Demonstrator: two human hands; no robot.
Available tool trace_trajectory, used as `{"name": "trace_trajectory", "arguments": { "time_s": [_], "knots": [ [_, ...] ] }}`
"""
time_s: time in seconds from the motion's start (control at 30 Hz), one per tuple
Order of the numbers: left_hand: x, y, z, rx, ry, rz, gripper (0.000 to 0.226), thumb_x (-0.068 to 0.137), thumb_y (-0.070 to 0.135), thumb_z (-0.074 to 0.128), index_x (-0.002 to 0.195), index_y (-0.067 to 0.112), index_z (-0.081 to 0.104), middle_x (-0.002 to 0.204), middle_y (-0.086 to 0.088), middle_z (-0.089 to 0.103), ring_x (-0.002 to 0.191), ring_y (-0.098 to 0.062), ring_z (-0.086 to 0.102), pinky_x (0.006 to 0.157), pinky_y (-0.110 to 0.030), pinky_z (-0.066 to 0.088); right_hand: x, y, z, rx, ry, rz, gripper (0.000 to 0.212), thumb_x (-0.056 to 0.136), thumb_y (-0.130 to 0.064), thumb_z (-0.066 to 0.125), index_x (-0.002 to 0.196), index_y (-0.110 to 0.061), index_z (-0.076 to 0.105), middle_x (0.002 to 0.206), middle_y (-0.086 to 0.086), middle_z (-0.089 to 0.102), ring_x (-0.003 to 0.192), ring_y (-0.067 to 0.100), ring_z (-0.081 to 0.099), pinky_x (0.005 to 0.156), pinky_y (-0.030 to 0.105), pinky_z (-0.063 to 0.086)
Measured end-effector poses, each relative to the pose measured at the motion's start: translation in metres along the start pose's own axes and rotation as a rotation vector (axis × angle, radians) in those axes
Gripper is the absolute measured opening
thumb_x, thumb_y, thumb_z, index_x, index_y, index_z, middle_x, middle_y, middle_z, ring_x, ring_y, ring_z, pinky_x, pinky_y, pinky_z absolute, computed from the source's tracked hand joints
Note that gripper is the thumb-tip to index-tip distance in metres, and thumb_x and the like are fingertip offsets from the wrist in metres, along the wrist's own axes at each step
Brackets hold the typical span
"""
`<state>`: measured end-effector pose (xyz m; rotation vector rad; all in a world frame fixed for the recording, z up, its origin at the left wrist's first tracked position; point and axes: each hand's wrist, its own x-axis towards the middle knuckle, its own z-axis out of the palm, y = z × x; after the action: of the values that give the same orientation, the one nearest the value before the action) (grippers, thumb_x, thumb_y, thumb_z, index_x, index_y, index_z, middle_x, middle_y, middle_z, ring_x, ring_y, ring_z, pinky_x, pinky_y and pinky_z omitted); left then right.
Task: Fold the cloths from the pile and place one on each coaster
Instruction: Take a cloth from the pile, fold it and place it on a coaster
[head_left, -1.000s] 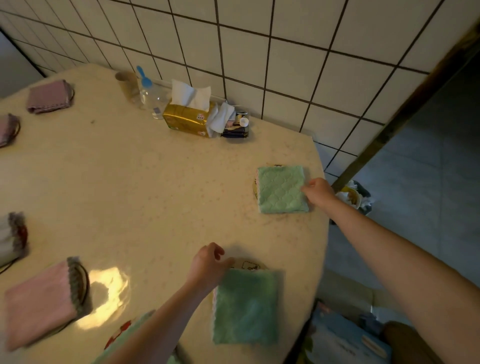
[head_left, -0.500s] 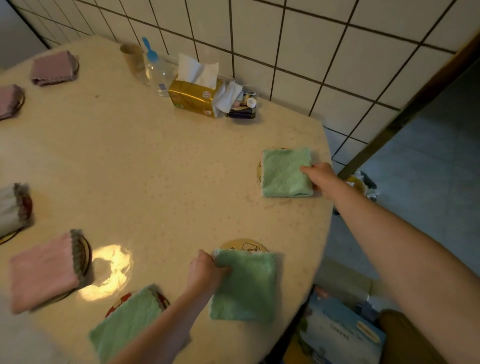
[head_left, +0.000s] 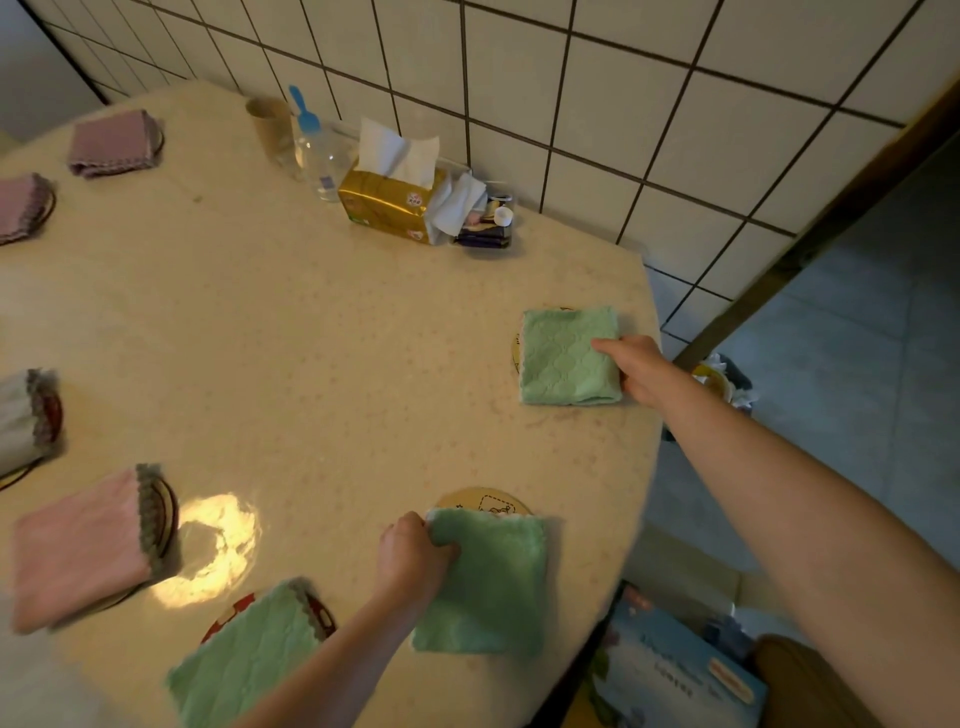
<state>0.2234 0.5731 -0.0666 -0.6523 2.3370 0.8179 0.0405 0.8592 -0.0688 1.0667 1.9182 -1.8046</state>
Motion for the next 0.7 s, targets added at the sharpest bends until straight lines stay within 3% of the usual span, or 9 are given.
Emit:
{"name": "trace_trajectory", "arguments": {
  "time_s": [0.13,0.27,0.37,0.43,0.7],
  "knots": [
    [-0.001,0.005,-0.002,-0.136,-0.042,-0.047,0.033,0.078,0.021,0.072,0.104,0.013,0.052,0.1,-0.005,0.057,0.093,-0.023,0.054,0.074,-0.036,0.048,-0.003,-0.002,0.002,0.008,-0.006,-0.006,0.044,0.086,-0.016,0.065,0.125,0.001,0.052,0.122,0.014,0.06,0.097,0.028,0.06,0.08,0.037,0.051],
    [0.0,0.014,-0.017,-0.395,-0.215,-0.044,0.04,0.071,0.017,0.082,0.101,0.016,0.056,0.096,-0.007,0.065,0.088,-0.026,0.064,0.073,-0.043,0.057,-0.01,-0.007,0.01,0.043,-0.091,-0.022,0.042,0.088,-0.012,0.061,0.127,-0.004,0.049,0.123,0.012,0.058,0.097,0.025,0.058,0.074,0.035,0.051],
    [0.007,0.02,-0.028,-0.52,-0.384,0.013,0.046,0.068,0.011,0.084,0.106,0.013,0.059,0.099,-0.019,0.07,0.09,-0.038,0.068,0.074,-0.056,0.057,-0.013,-0.013,0.016,0.202,-0.168,-0.036,0.04,0.089,-0.007,0.059,0.127,-0.006,0.05,0.126,0.013,0.058,0.107,0.029,0.058,0.084,0.042,0.051],
    [0.011,0.023,-0.03,-0.504,-0.45,0.032,0.043,0.072,0.013,0.083,0.108,0.017,0.059,0.101,-0.016,0.071,0.091,-0.037,0.069,0.076,-0.057,0.057,-0.012,-0.014,0.017,0.319,-0.182,-0.02,0.036,0.09,-0.005,0.057,0.126,-0.007,0.052,0.126,0.013,0.058,0.113,0.032,0.057,0.091,0.047,0.049],
    [0.018,0.017,-0.025,-0.467,-0.356,0.07,0.04,0.078,0.006,0.075,0.11,0.021,0.056,0.1,-0.007,0.07,0.091,-0.027,0.067,0.079,-0.051,0.057,-0.006,-0.001,0.009,0.245,-0.058,0.103,0.039,0.093,-0.001,0.05,0.132,-0.006,0.047,0.132,0.017,0.054,0.115,0.034,0.055,0.082,0.048,0.049]
  ]
}}
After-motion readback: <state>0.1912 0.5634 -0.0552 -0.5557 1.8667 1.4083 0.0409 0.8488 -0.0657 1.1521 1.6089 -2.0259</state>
